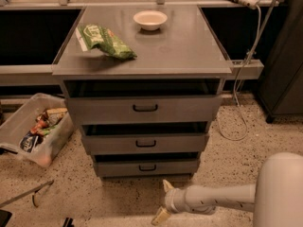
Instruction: Open bottom drawer
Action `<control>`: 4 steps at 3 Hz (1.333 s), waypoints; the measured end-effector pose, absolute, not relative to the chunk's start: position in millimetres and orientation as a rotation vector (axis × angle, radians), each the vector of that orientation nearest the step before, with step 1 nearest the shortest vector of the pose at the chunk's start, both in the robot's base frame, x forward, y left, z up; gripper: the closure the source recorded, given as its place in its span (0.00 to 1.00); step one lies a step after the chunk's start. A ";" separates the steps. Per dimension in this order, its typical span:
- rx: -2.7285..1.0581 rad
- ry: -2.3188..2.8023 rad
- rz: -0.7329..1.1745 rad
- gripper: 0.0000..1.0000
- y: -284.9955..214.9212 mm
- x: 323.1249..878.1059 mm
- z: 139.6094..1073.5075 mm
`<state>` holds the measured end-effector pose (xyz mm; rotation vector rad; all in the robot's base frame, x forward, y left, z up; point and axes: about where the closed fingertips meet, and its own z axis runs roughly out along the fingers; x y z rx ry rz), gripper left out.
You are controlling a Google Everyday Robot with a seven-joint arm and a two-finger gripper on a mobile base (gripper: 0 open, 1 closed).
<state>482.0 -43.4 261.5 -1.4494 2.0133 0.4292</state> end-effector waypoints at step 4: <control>-1.466 1.750 0.429 0.00 -49.0 620.2 226.4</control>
Offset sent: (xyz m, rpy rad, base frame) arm 0.1562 -0.0413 -0.0578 0.1093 -0.1634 0.0066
